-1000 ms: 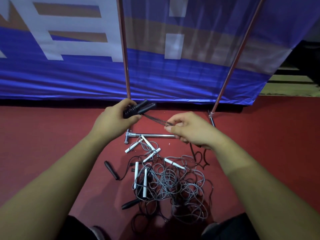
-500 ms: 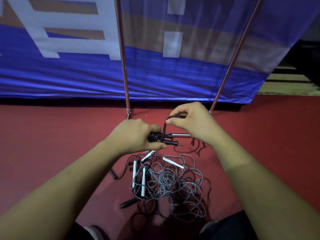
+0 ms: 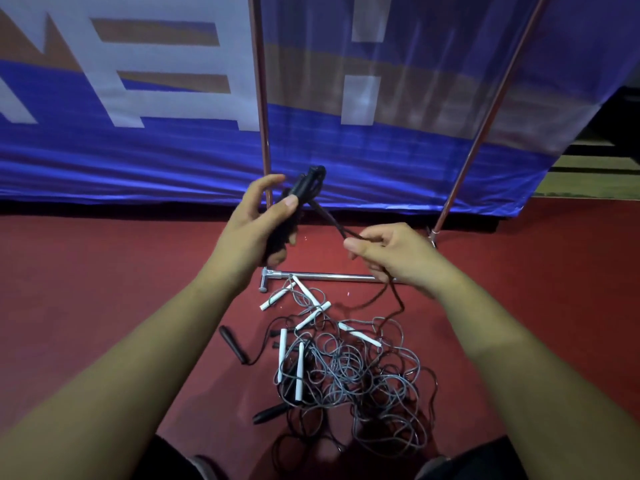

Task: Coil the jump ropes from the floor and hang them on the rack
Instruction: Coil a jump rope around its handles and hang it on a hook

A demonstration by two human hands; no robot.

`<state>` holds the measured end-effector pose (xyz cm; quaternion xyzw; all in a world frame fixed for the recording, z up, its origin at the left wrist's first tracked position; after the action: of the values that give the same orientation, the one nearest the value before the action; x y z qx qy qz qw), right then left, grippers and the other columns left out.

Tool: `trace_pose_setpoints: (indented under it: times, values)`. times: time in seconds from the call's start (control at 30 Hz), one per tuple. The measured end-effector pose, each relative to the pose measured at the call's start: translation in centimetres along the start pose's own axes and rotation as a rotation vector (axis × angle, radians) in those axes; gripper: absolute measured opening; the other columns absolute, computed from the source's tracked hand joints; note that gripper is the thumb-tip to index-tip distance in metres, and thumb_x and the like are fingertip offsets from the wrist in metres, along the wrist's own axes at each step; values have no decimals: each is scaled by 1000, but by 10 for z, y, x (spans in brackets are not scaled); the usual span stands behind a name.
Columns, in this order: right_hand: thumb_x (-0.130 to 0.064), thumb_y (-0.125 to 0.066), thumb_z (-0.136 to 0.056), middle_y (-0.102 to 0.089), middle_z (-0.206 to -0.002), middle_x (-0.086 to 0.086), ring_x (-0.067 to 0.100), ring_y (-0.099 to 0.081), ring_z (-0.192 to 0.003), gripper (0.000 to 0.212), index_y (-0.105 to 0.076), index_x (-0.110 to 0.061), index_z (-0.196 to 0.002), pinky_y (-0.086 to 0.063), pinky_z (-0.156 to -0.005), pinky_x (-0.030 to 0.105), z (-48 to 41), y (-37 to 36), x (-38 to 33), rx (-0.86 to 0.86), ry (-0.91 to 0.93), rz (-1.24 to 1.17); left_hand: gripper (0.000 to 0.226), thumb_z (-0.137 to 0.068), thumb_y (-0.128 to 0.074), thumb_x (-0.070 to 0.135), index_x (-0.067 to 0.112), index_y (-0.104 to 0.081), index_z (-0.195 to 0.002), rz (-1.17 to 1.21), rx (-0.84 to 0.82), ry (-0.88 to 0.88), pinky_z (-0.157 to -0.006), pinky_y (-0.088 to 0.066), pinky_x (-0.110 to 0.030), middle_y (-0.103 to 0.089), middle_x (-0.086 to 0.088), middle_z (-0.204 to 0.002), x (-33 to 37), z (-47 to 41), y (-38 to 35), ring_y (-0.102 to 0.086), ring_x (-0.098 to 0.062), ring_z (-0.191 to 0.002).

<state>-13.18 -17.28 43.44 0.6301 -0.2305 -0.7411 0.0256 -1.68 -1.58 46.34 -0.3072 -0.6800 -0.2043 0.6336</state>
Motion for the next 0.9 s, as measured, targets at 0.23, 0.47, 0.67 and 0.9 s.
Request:
trace_pose_setpoints:
  times: [0.23, 0.47, 0.67, 0.9]
  values:
    - [-27, -70, -90, -55, -61, -5, 10, -47, -56, 7, -68, -22, -96, -40, -59, 26, 1, -9, -11, 44, 89, 38, 24, -91, -65, 32, 22, -68, -112, -21, 125, 71, -47, -25, -24, -55, -13, -65, -9, -7, 27, -40, -24, -59]
    - [-16, -56, -100, -52, -63, 5, 11, -48, -49, 18, -69, -4, -102, -41, -45, 23, 5, -25, 9, -53, -114, -315, 13, -97, -59, 31, 21, -65, -103, -43, 165, 69, -50, -20, -31, -55, -12, -63, -6, -7, 32, -38, -21, -55]
    - [-19, -49, -103, -47, -56, 0, 8, -32, -40, 25, -67, -4, -111, -25, -40, 19, 9, -38, 2, -173, -117, -278, 13, -96, -57, 34, 25, -66, -94, 49, 287, 105, -41, -23, -22, -59, -4, -65, -8, -6, 50, -43, -16, -46]
    - [-35, -68, -91, -73, -82, -3, 5, -59, -64, 7, -73, -31, -88, -46, -64, 22, 10, -23, -28, -10, 105, 181, 16, -90, -61, 54, 45, -60, -103, -656, 290, -45, -56, -46, -33, -67, 7, -70, 5, -8, 66, -58, -18, -56]
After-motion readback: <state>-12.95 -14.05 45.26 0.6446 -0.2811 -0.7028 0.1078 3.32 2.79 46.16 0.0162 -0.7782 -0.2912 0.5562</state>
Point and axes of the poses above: each hand's wrist, its own z-axis away from the middle knuckle, its own y-axis out of the back of the hand, x = y × z, the point moved 9 cm from there along -z, towards the middle knuckle
